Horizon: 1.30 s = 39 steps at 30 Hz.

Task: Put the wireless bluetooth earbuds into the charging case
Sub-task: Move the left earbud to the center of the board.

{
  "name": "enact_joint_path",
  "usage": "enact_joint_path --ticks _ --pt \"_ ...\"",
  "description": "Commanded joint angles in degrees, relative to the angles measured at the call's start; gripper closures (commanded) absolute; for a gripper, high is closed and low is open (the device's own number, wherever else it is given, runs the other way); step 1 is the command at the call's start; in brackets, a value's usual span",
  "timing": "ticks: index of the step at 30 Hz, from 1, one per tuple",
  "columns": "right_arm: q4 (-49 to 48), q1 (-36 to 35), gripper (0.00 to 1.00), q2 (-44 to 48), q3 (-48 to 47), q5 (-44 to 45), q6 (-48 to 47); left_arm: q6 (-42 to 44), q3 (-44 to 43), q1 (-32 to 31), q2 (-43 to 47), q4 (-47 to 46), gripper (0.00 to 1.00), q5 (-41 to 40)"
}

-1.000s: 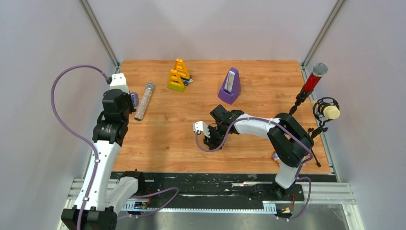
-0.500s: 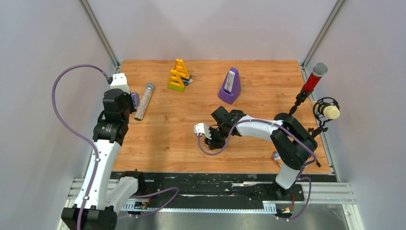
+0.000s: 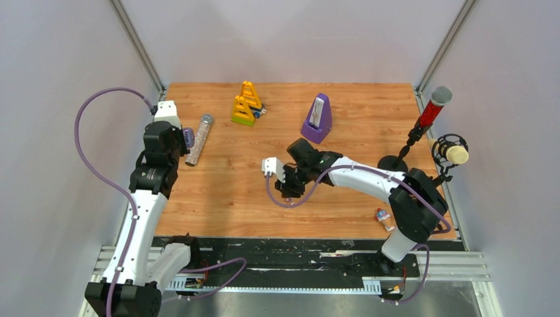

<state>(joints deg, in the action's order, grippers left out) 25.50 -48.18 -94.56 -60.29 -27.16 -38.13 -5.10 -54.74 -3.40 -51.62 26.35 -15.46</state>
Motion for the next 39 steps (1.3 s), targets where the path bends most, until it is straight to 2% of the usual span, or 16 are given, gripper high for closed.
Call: enact_joint_path --ticks 1,6,11,16,23,26,33,39 --pt "3.59 6.12 0.69 2.45 -6.08 -4.7 12.86 -0.92 -0.75 -0.2 1.06 -2.29 0.9 -0.32" --pt "11.9 14.24 0.7 -4.02 -8.81 -12.33 25.57 -0.87 -0.74 -0.18 1.01 -2.19 0.9 -0.24" --pt "10.18 17.29 0.71 -6.72 -3.7 -15.28 30.99 -0.59 -0.64 -0.12 1.12 -2.06 0.9 -0.56" --pt "6.13 17.85 0.7 -7.78 -0.98 -16.39 37.47 -0.15 -0.41 -0.19 1.26 -1.82 0.9 -1.44" --pt "3.14 17.91 0.77 -13.72 -0.97 -16.08 48.17 0.13 -0.28 -0.16 0.53 -2.32 0.9 -2.59" --pt "3.04 17.82 0.77 -16.21 -1.74 -15.52 50.38 0.25 -0.26 -0.12 0.22 -2.35 0.9 -3.37" --pt "1.15 17.04 0.7 -17.09 -1.41 -14.38 53.43 0.4 -0.32 -0.04 -0.12 -2.54 0.9 -4.26" --pt "1.13 14.59 0.74 -17.86 -2.37 -10.64 54.31 0.36 -0.45 -0.05 -0.37 -2.58 0.9 -4.36"
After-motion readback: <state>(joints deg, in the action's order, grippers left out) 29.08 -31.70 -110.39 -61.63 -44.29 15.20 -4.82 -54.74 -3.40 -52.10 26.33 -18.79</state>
